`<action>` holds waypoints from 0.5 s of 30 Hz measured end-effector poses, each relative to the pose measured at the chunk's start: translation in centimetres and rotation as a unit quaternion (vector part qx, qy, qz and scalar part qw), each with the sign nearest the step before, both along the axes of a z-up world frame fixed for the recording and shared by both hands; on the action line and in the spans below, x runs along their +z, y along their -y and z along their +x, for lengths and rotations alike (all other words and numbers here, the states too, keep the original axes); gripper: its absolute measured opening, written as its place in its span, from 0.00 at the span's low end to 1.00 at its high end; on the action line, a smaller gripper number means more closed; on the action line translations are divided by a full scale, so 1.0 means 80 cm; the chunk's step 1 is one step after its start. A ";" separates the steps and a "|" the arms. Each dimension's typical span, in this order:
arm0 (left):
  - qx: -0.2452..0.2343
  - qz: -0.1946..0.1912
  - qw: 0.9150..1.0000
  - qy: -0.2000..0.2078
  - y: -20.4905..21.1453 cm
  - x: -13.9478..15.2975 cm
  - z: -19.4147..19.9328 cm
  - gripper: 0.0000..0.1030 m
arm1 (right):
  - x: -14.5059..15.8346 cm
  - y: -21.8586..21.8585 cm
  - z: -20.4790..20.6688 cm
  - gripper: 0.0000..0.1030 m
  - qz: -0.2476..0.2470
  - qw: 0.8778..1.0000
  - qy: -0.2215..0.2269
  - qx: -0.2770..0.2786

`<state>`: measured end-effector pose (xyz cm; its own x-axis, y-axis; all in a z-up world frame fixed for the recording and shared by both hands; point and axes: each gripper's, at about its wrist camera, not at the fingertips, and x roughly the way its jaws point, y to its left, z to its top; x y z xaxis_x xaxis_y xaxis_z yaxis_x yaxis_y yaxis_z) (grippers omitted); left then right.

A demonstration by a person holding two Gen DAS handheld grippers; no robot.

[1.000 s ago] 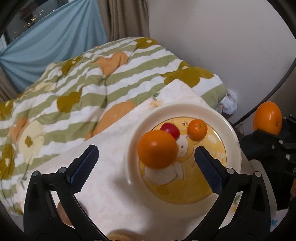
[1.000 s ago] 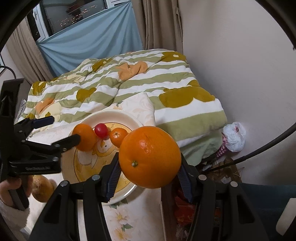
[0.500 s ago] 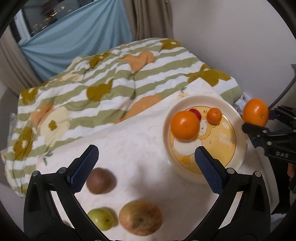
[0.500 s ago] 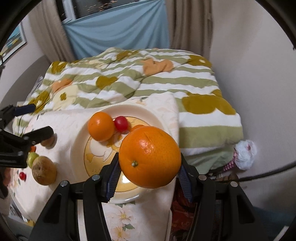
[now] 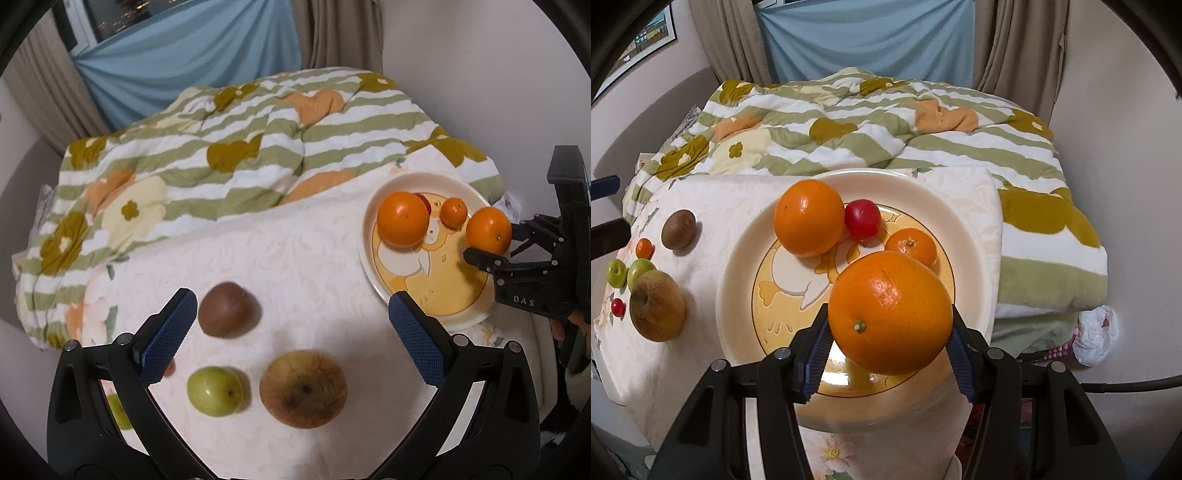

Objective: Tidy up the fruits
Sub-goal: 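Lower the orange onto the duck plate and open the right tool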

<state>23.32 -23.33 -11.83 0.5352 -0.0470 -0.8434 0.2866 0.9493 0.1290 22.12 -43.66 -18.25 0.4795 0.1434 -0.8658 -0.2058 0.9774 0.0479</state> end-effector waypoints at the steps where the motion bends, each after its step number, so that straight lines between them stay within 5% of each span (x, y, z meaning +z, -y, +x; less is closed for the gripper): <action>1: 0.003 0.000 1.000 -0.001 -0.001 -0.002 -0.002 1.00 | -0.002 0.000 0.001 0.52 -0.001 1.000 -0.001 0.001; 6: 0.016 -0.007 1.000 -0.002 -0.005 -0.004 -0.011 1.00 | 0.001 0.003 -0.002 0.61 0.002 1.000 0.009 0.000; 8: 0.023 -0.016 1.000 -0.001 -0.010 -0.002 -0.016 1.00 | 0.010 0.005 -0.005 0.91 0.006 1.000 0.028 -0.003; 9: 0.026 -0.020 0.999 -0.002 -0.012 -0.001 -0.017 1.00 | 0.015 0.006 -0.006 0.96 0.007 0.999 0.037 -0.004; 15: 0.036 -0.036 0.999 0.002 -0.019 0.004 -0.029 1.00 | 0.026 0.009 -0.017 0.99 0.013 0.999 0.045 -0.009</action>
